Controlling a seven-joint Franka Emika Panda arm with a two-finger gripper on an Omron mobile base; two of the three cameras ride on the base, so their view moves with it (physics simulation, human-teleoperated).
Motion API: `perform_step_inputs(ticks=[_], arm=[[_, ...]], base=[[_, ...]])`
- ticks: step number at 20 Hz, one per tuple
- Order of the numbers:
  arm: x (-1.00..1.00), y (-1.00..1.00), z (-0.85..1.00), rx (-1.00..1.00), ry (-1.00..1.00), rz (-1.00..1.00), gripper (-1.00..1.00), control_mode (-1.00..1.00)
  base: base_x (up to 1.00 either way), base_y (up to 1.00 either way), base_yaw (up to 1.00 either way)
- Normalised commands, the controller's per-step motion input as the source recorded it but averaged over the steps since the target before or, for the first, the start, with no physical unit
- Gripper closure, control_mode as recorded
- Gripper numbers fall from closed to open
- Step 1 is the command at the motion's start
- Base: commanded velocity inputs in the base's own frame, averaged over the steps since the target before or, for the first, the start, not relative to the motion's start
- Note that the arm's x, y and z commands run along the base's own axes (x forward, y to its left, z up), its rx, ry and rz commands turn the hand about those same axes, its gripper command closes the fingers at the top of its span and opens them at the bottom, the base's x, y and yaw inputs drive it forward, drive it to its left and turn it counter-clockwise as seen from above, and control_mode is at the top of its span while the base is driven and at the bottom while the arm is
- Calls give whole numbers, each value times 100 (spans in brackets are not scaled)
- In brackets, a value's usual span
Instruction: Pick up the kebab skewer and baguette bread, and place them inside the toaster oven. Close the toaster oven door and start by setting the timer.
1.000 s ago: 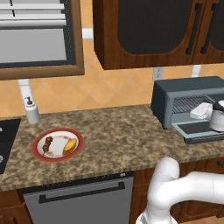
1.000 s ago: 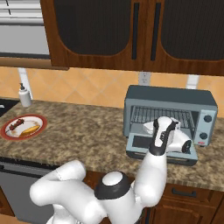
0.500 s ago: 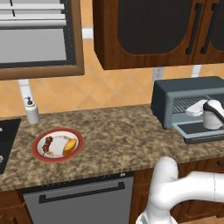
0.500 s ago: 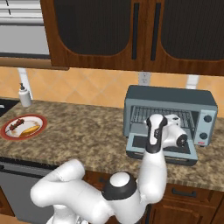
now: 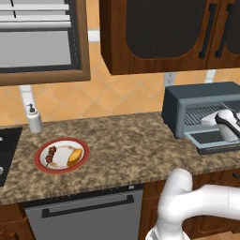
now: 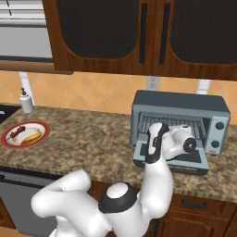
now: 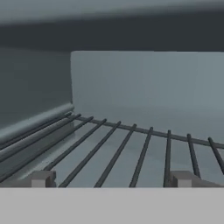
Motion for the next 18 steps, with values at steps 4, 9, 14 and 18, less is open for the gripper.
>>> perform_step_inputs(ticks=[4,9,14,18], arm=[[-99,-17,-95,-11,15,-11,-100,-100],[-100,-12,-76,-12,23,-12,-100,-100],[-93,-22,-38,-9,35,-8,-100,-100],[-30,4,75,0,13,2,-100,-100]], base=[[0,0,0],[0,0,0],[0,0,0],[0,0,0]])
